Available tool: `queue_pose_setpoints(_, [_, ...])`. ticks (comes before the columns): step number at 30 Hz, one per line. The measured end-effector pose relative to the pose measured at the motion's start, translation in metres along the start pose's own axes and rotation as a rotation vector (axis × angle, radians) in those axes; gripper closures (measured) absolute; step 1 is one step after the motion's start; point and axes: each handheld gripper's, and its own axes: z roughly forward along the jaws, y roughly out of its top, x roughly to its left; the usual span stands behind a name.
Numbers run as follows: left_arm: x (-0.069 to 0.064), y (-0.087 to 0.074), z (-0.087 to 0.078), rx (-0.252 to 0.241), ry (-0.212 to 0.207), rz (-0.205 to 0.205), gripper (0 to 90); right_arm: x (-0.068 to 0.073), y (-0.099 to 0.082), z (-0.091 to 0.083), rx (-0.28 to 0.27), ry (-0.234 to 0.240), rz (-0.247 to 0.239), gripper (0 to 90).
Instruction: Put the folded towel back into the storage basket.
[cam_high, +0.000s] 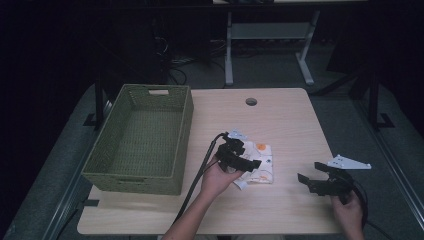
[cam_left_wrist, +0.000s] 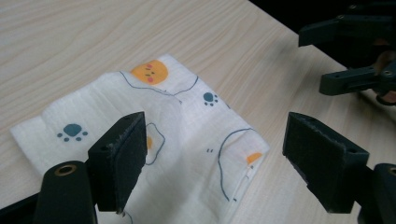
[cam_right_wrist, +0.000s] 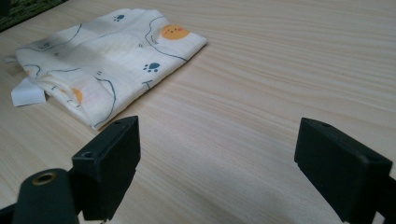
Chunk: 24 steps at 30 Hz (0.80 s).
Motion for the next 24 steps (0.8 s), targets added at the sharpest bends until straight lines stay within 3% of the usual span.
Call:
queue_pose_setpoints(11, [0.008,0.009,0.02,0.029,0.028,-0.02,23.9,0.0,0.0,0.0,-0.004,0.006,0.001,14.0])
queue_pose_setpoints(21, [0.021,0.006,0.042,0.089,0.033,-0.058,26.7,-0.001,-0.001,0.0,-0.006,0.006,0.005,14.0])
queue_pose_setpoints(24, [0.021,0.001,0.047,0.112,0.058,-0.037,31.8,0.0,-0.001,-0.001,-0.008,0.008,0.004,14.0])
